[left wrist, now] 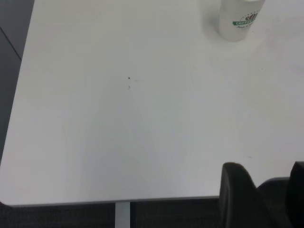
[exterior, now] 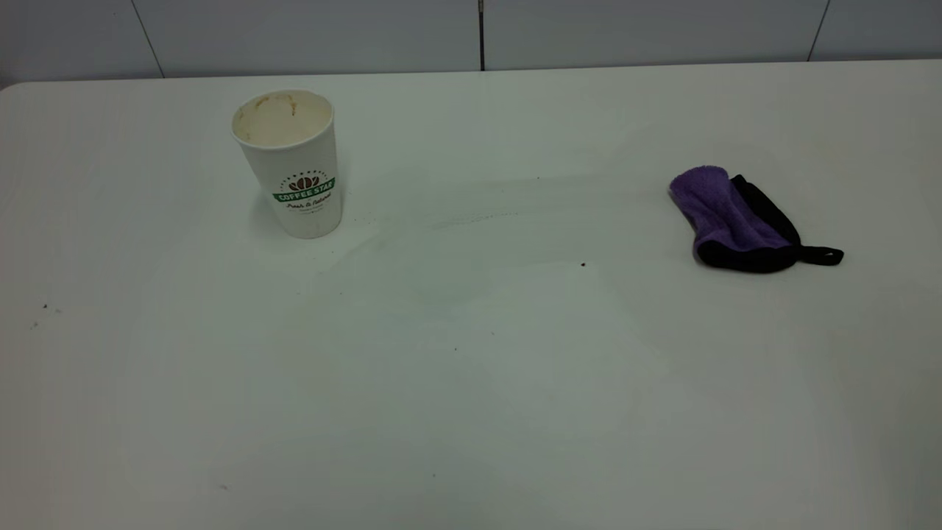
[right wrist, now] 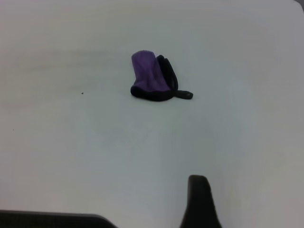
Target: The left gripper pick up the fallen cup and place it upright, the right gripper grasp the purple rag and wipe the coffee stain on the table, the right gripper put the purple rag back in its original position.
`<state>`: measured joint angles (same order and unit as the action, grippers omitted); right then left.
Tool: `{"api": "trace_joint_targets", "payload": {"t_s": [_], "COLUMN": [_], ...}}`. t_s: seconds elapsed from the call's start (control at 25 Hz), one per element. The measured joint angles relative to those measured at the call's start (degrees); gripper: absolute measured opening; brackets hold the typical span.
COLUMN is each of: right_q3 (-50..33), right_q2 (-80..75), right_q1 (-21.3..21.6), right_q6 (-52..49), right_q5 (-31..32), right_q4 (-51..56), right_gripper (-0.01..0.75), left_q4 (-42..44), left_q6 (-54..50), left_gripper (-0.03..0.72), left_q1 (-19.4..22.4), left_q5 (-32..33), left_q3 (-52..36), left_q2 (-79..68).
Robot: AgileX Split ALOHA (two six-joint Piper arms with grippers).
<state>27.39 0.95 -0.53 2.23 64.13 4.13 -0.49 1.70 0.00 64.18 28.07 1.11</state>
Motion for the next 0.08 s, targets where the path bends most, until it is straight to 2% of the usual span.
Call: {"api": "trace_joint_targets", "payload": {"t_s": [0.08], "right_q3": [0.0], "right_q2": [0.0], "right_q1": [0.0], "right_q6": [0.0], "right_q5": [0.0], "right_q4": [0.0], "right_gripper": [0.58], "left_q4": [0.0], "left_q6": [0.0], "left_gripper": [0.283], "left_q1": [0.0], "left_q5": [0.0], "left_q3": [0.0], "left_q2": [0.0]}}
